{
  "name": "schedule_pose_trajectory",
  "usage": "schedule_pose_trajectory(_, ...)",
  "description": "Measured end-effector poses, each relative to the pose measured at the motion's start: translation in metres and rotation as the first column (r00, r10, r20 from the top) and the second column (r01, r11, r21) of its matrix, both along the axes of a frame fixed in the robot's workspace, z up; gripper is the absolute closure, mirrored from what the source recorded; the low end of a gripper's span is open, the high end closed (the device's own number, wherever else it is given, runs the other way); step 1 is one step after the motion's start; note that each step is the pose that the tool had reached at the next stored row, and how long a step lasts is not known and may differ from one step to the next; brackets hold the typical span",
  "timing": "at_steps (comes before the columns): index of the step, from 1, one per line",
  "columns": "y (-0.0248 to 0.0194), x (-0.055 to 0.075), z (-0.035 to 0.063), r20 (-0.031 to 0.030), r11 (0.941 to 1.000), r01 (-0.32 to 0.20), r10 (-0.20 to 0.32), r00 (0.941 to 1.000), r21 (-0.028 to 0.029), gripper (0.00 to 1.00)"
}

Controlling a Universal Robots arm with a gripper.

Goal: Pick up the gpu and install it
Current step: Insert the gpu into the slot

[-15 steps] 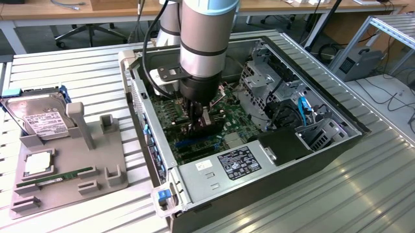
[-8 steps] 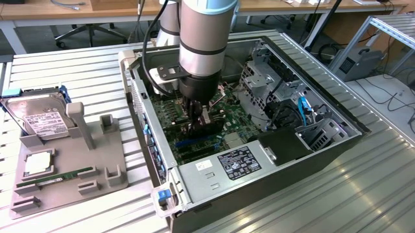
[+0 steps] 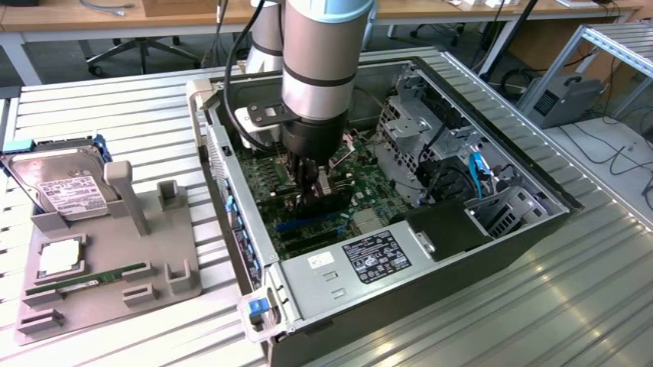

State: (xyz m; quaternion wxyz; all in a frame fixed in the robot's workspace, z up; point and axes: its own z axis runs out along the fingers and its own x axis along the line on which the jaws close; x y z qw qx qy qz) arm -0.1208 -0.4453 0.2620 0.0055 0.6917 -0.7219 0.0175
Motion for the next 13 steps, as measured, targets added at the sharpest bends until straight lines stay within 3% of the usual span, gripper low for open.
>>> schedule_pose_trajectory(13,-0.0008,0.0,-0.0009,0.0,0.9997,-0.024,0.024,0.9997,-0.002,0.73)
